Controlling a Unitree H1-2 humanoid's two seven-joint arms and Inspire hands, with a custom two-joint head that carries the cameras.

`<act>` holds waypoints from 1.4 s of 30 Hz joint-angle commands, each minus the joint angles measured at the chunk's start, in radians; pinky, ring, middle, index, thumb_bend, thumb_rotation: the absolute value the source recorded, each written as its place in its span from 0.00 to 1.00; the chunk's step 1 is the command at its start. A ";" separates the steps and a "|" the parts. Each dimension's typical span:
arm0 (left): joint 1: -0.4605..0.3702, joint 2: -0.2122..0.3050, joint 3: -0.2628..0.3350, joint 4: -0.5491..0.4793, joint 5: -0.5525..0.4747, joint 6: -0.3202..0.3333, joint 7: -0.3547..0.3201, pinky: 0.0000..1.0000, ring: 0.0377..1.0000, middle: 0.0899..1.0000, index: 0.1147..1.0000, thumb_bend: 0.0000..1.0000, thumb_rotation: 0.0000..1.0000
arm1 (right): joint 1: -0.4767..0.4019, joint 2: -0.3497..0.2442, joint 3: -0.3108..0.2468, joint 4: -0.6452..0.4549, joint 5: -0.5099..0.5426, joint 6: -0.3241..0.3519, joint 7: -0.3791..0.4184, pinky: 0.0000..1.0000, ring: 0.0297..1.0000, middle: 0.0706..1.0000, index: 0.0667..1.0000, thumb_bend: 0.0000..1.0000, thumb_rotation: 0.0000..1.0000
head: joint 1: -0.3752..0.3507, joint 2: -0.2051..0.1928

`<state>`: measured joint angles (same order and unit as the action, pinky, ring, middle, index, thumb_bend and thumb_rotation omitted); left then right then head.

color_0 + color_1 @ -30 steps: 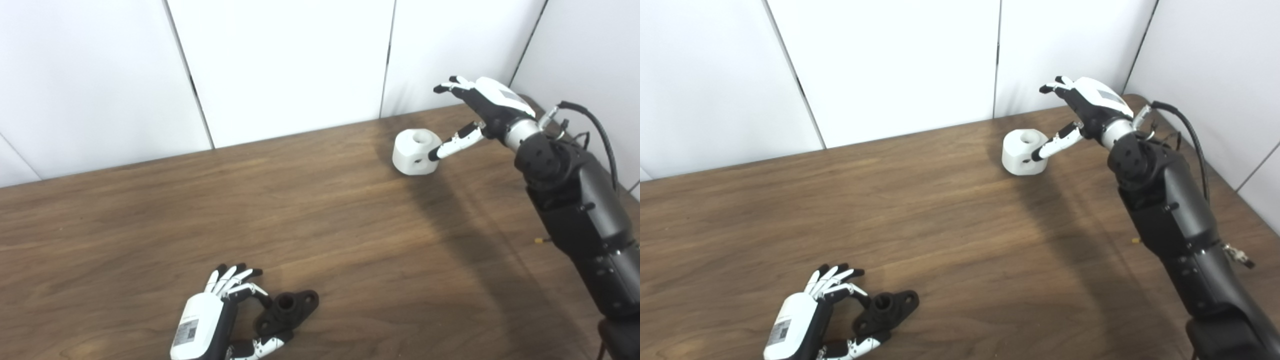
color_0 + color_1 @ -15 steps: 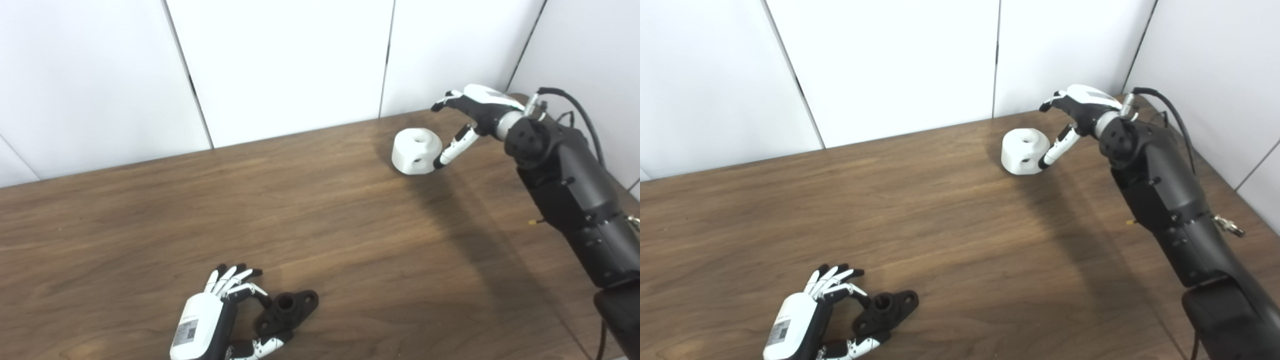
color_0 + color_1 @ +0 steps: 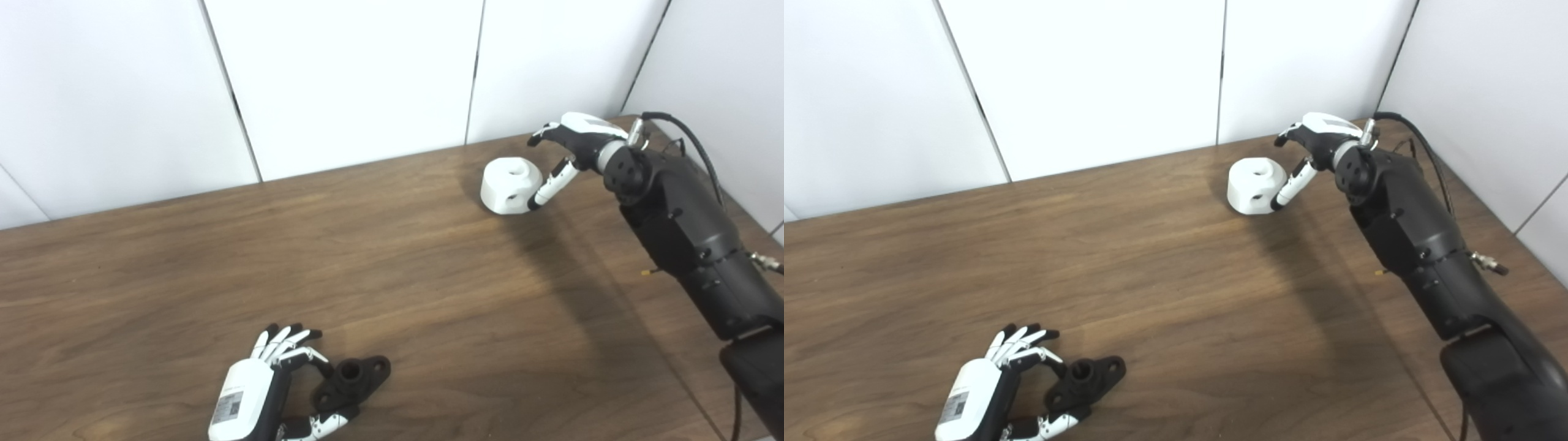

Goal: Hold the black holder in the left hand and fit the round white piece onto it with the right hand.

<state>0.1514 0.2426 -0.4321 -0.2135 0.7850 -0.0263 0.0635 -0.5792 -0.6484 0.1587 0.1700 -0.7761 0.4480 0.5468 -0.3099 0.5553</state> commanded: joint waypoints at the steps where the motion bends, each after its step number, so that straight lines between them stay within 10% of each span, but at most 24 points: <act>1: 0.036 0.011 -0.023 0.043 0.032 0.009 -0.046 0.99 0.90 0.80 0.42 0.52 0.05 | -0.064 -0.023 -0.005 -0.005 0.004 -0.014 -0.043 1.00 1.00 0.98 0.84 0.92 0.27 | 0.001 0.000; 42: 0.039 -0.008 -0.026 -0.004 0.039 0.043 -0.070 0.95 0.89 0.79 0.42 0.52 0.05 | -0.082 -0.017 0.044 0.026 0.073 0.000 -0.077 1.00 1.00 0.95 0.65 0.84 0.23 | 0.020 0.010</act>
<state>0.1545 0.2304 -0.4340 -0.2239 0.7948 -0.0073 0.0622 -0.6093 -0.6353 0.2140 0.2222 -0.7018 0.4570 0.4954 -0.2899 0.5645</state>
